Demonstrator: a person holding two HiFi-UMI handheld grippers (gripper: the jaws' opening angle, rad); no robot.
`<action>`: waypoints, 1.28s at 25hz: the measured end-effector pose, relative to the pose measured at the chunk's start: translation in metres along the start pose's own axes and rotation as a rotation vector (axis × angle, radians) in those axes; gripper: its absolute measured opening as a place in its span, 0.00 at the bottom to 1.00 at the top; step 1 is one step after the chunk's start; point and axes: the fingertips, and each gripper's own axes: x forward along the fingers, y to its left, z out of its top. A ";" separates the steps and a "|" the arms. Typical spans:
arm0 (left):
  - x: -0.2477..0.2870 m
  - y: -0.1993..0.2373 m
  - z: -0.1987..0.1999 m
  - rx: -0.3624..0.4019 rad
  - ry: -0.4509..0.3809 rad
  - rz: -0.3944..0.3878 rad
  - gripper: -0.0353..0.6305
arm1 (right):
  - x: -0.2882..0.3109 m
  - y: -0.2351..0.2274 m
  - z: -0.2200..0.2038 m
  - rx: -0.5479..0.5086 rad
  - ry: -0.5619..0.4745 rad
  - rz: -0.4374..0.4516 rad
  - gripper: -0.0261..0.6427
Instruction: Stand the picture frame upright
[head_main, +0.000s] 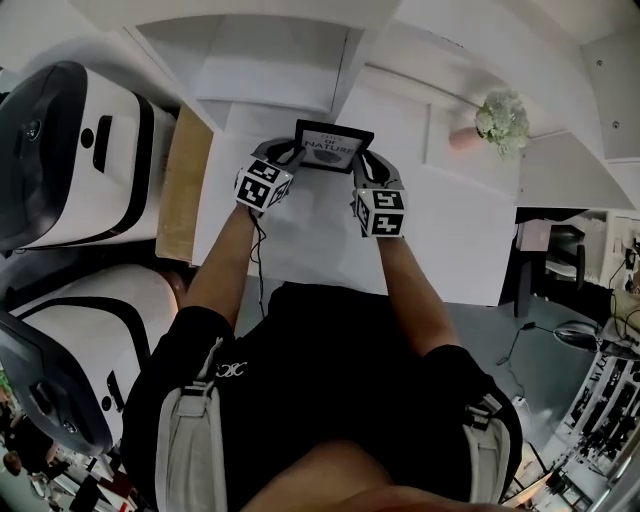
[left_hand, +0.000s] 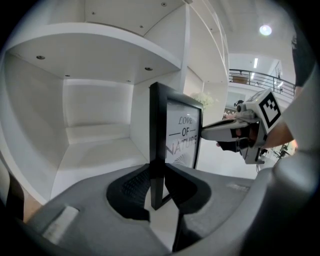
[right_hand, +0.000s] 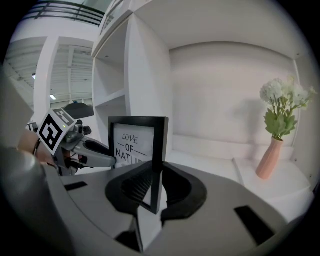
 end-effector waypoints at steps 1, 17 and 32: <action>0.000 0.000 0.000 0.000 0.000 0.003 0.20 | 0.000 0.000 0.000 0.001 -0.003 -0.002 0.13; -0.055 -0.006 0.032 -0.026 -0.163 0.194 0.33 | -0.032 0.003 0.023 -0.013 -0.146 -0.038 0.22; -0.131 -0.111 0.125 -0.060 -0.374 0.352 0.08 | -0.170 -0.036 0.092 -0.054 -0.365 -0.027 0.04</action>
